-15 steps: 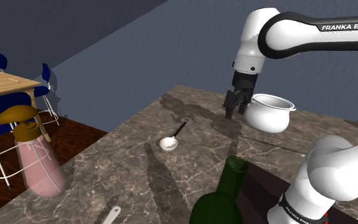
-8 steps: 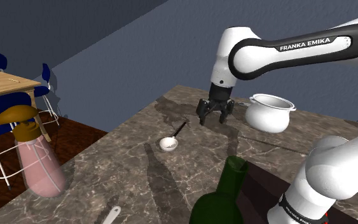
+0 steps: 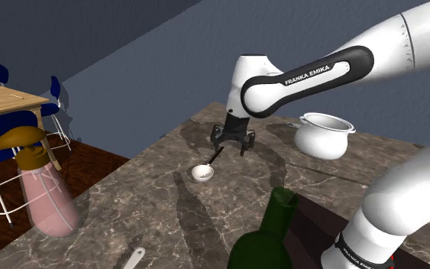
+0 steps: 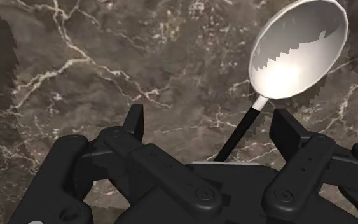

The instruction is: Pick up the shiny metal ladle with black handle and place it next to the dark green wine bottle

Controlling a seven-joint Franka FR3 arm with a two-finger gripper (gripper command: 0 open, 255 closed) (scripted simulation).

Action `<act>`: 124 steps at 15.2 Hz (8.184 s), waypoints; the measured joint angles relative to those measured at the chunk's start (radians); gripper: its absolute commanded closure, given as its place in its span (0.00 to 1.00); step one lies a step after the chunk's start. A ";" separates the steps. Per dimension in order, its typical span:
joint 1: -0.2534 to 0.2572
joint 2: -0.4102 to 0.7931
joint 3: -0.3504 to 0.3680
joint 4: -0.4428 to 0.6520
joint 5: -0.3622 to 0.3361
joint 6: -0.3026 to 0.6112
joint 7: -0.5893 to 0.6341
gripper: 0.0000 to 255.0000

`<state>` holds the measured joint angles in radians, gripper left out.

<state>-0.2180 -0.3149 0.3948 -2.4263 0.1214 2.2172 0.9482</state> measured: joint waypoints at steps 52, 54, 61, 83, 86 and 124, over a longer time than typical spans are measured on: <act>-0.110 0.246 0.071 0.261 -0.194 0.003 0.452 1.00; -0.109 0.236 0.071 0.280 -0.187 -0.024 0.448 1.00; -0.109 0.201 0.064 0.340 -0.164 -0.115 0.425 1.00; -0.114 0.178 0.053 0.611 -0.149 -0.406 0.395 1.00; -0.114 0.186 0.055 0.661 -0.152 -0.449 0.396 1.00; -0.007 -0.066 0.144 0.785 -0.033 -0.802 0.583 1.00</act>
<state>-0.2252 -0.3805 0.5392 -1.6411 0.0879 1.4150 1.5311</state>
